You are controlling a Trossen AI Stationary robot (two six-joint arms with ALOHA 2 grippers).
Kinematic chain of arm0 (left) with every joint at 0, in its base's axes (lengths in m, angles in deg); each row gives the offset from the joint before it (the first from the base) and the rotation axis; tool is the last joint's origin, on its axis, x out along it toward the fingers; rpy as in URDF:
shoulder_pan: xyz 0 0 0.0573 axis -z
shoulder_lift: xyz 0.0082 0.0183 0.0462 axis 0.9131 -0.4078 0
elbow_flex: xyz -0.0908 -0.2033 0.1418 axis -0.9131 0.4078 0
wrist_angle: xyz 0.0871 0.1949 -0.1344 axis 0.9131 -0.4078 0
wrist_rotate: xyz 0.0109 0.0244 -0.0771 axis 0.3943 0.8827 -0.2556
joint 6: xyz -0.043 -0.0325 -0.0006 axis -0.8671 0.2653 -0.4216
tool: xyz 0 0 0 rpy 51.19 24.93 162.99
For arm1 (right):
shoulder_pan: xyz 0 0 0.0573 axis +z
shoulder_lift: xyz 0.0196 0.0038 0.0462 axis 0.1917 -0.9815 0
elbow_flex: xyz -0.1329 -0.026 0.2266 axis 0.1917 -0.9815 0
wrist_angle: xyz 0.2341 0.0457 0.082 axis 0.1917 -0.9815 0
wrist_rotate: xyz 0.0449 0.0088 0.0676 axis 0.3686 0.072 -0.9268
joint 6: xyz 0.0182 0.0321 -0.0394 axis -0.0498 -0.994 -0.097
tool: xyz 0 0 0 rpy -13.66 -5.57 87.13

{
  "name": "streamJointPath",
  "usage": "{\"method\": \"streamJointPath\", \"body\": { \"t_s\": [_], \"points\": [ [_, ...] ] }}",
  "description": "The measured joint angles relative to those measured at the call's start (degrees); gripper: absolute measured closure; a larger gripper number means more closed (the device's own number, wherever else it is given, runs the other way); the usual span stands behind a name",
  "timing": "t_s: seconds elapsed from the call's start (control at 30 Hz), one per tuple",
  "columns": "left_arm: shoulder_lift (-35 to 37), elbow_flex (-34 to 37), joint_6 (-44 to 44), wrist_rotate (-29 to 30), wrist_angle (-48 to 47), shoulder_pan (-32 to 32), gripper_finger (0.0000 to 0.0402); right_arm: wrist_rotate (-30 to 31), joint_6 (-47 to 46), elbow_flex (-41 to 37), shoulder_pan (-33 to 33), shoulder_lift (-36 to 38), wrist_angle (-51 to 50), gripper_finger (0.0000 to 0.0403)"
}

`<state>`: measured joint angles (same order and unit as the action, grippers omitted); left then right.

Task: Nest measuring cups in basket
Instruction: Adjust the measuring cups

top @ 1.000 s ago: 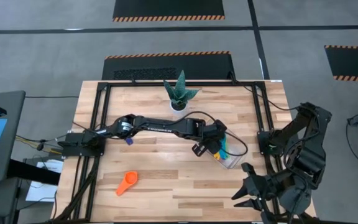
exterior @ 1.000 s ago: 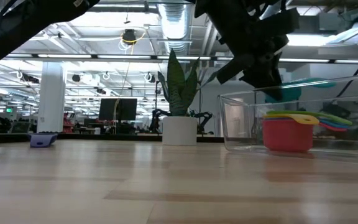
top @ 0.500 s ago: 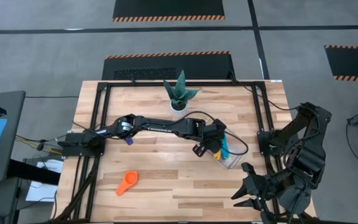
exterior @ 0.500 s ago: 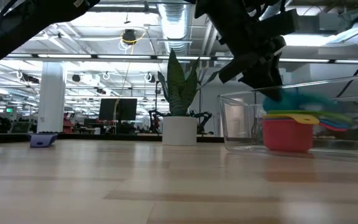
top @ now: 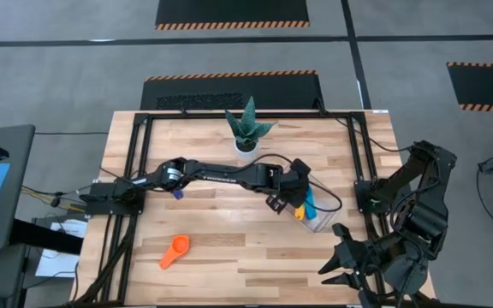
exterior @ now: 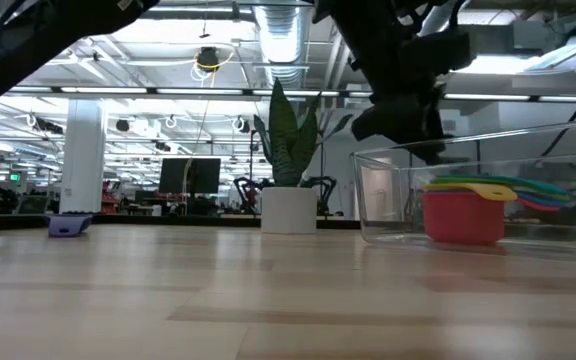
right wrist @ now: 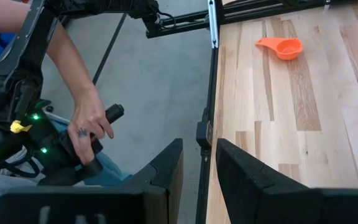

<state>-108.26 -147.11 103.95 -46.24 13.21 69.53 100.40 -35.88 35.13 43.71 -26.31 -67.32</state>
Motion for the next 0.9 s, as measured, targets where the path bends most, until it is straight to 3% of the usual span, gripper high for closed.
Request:
{"method": "streamJointPath", "body": {
  "t_s": [0.1, 0.27, 0.4, 0.77, 0.9],
  "points": [
    [0.00, 0.00, 0.54, -0.32, -2.44, 0.50, 0.0258, -0.02, 0.05, 0.00, 0.00, 0.00, 0.00, 0.0283],
    [0.00, 0.00, 5.18, -6.49, -9.96, 1.29, 0.0258, -0.04, 0.05, 0.00, 0.00, 0.00, -0.02, 0.0283],
    [0.02, 0.00, 8.00, -7.21, -9.77, 1.44, 0.0263, -0.03, 0.06, 0.00, 0.00, 0.00, -0.04, 0.0283],
    [0.07, 0.00, 5.59, -6.86, -15.72, 1.35, 0.0351, -0.04, 0.05, 0.00, 0.00, 0.00, -0.04, 0.0283],
    [0.07, 0.00, 3.19, -3.79, -15.99, 1.26, 0.0370, -0.05, 0.05, 0.00, 0.02, 0.00, -0.04, 0.0283]
  ]
}}
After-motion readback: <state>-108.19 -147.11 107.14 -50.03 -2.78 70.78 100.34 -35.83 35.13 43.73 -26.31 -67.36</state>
